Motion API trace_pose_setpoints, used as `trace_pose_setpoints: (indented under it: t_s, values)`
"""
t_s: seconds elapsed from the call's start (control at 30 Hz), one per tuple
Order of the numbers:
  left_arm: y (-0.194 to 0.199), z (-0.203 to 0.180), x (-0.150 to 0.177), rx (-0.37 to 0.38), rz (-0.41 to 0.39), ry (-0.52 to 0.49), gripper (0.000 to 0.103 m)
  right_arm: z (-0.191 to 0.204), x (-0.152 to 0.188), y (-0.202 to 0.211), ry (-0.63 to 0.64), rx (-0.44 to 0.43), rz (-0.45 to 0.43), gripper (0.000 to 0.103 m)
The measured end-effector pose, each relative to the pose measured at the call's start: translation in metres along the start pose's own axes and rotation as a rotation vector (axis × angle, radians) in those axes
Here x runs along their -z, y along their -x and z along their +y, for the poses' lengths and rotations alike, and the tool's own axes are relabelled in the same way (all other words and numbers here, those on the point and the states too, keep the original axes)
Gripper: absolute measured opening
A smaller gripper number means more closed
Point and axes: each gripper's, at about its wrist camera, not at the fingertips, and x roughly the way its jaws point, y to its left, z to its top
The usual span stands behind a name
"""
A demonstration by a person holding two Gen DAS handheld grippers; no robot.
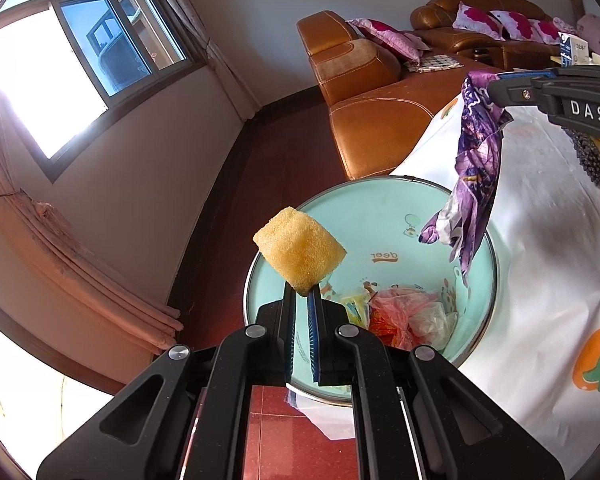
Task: Collect trash
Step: 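Carry both items over the teal basin and open the right gripper to drop the purple wrapper, then open the left gripper over the basin to drop the yellow sponge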
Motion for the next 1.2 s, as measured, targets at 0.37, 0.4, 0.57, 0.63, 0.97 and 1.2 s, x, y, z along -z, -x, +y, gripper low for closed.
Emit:
trace_pose_setpoints:
  t_s: [0.37,0.4,0.57,0.63,0.97,1.2]
  values:
    - [0.0,0.002,-0.001,0.002,-0.003,0.007,0.006,0.002,0.001,-0.003,0.004,-0.005,0.007,0.007]
    - [0.0,0.002,0.0,0.002,-0.003,0.008,0.006,0.002,0.001,-0.003,0.004,-0.006,0.008,0.007]
    - [0.002,0.002,-0.001,0.014,-0.008,0.014,0.008,0.005,0.002,-0.005,0.011,-0.023,0.019,0.008]
    - [0.002,0.001,-0.001,0.021,-0.009,0.02,0.01,0.008,0.004,-0.006,0.015,-0.034,0.02,0.017]
    - [0.007,-0.003,-0.003,0.02,-0.033,0.027,0.051,0.002,0.008,-0.006,-0.015,-0.034,0.029,0.043]
    - [0.011,-0.001,-0.004,-0.001,-0.047,0.036,0.068,0.002,0.012,-0.005,-0.021,-0.025,0.038,0.044]
